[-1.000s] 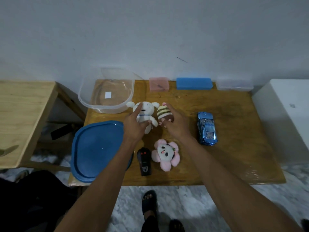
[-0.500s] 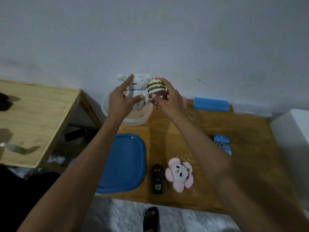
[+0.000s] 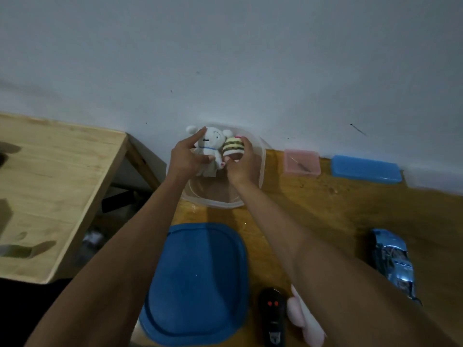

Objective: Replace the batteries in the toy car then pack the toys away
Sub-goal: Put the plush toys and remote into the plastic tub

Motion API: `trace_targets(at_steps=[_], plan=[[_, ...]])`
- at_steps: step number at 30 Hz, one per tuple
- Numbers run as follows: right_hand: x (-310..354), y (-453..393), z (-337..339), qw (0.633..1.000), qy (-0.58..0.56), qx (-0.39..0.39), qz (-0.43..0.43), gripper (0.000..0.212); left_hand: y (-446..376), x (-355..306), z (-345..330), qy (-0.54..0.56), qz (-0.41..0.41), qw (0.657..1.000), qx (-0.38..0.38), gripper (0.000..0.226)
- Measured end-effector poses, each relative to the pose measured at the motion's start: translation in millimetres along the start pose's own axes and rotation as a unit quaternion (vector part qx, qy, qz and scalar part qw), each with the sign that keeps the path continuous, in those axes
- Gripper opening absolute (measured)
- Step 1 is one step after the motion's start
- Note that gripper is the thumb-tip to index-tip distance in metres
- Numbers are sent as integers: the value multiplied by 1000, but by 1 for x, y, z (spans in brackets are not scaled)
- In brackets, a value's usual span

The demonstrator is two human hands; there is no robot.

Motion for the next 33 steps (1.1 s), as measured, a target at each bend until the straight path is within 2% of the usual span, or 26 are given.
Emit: trace_targets(at_steps=[7, 10, 14, 17, 21, 28, 31, 33], plan=[[-6, -13, -8, 999, 50, 11, -9, 58, -8, 9, -14, 15, 21, 999, 21, 76], [-3, -11, -8, 996, 77, 33, -17, 67, -5, 7, -14, 2, 29, 1000, 12, 77], [16, -4, 5, 996, 77, 53, -12, 81, 8, -7, -13, -35, 29, 999, -15, 81], [37, 5, 29, 998, 45, 33, 29, 76, 28, -27, -8, -69, 10, 996, -59, 84], [47, 24, 79, 998, 0, -11, 68, 67, 72, -48, -5, -12, -23, 994, -102, 70], [-11, 91, 164, 997, 4, -9, 72, 63, 181, -55, -28, 33, -79, 992, -94, 36], [-53, 132, 193, 997, 39, 15, 67, 57, 229, -37, -48, 24, -58, 994, -90, 39], [-84, 160, 203, 996, 50, 60, 42, 55, 259, -20, -65, 11, -30, 997, -74, 43]])
Point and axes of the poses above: each hand's wrist, its own y-axis away from the middle knuckle, its own z-axis out of the back of the hand, x = y × z, the point moved 5 cm from there along -y, towards the middle knuckle, and after that the axes turned 6 degrees about z, right-handed, at the moved point
